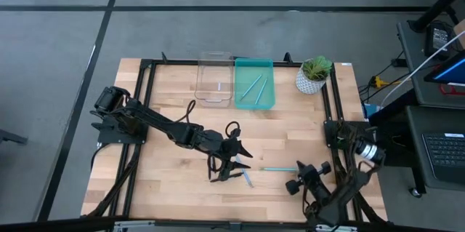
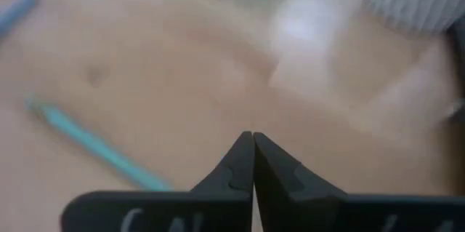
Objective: Sort pens & pencils
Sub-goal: Put the light blue pencil into the light blue bin
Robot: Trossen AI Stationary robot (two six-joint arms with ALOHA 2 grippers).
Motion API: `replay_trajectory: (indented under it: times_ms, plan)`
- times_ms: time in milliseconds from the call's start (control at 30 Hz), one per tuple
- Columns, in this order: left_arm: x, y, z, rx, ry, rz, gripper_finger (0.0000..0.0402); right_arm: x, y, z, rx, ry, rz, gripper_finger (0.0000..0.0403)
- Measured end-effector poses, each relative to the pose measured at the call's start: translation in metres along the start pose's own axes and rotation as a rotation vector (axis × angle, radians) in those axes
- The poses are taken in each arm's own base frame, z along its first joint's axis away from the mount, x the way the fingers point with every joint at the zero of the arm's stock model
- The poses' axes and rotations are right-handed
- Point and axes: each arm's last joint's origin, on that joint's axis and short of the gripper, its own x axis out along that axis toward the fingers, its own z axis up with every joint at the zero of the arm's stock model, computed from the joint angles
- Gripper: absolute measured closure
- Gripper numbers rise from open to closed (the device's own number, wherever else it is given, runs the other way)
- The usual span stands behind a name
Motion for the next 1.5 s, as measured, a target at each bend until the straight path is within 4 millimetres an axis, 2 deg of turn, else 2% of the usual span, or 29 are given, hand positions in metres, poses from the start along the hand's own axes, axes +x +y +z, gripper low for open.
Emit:
replay_trajectory:
  times_ms: [100, 200, 233, 300, 400, 467, 533, 700, 833, 933, 1200, 1500]
  plan:
    - [0.000, 0.000, 0.000, 0.000, 0.000, 0.000, 0.0228, -0.013, 0.003, 0.033, -0.006, 0.085, 0.016, 0.0399]
    - [0.000, 0.000, 0.000, -0.001, 0.001, 0.000, 0.0228, -0.023, 0.007, 0.058, -0.010, 0.410, 0.043, 0.0400]
    - [0.000, 0.000, 0.000, -0.001, 0.001, 0.000, 0.0228, -0.025, 0.009, 0.063, -0.020, 0.544, 0.058, 0.0400]
    - [0.000, 0.000, 0.000, -0.001, 0.001, 0.000, 0.0228, -0.029, 0.015, 0.069, -0.046, 0.688, 0.153, 0.0400]
    - [0.000, 0.000, 0.000, -0.001, 0.003, 0.000, 0.0228, -0.039, 0.020, 0.077, -0.064, 0.740, 0.310, 0.0401]
    - [0.000, 0.000, 0.000, -0.006, 0.003, 0.000, 0.0228, -0.039, 0.019, 0.077, -0.072, 0.752, 0.318, 0.0401]
    - [-0.001, 0.000, 0.000, -0.007, 0.002, 0.004, 0.0228, -0.029, 0.020, 0.074, -0.068, 0.757, 0.290, 0.0401]
    - [-0.010, 0.001, 0.011, -0.005, -0.028, 0.044, 0.0228, 0.013, 0.021, 0.065, -0.107, 0.839, 0.184, 0.0401]
    - [-0.022, 0.003, 0.015, 0.002, 0.016, 0.125, 0.0228, 0.033, 0.033, 0.065, -0.139, 0.922, 0.287, 0.0402]
    - [-0.030, 0.004, 0.019, 0.005, 0.026, 0.164, 0.0228, 0.044, 0.041, 0.066, -0.153, 0.951, 0.371, 0.0402]
    - [-0.034, 0.004, 0.021, 0.055, 0.033, 0.173, 0.0228, 0.075, 0.033, 0.067, -0.222, 1.018, 0.310, 0.0402]
    - [-0.034, 0.004, 0.021, 0.059, 0.034, 0.174, 0.0228, 0.100, 0.030, 0.074, -0.275, 1.062, 0.327, 0.0402]
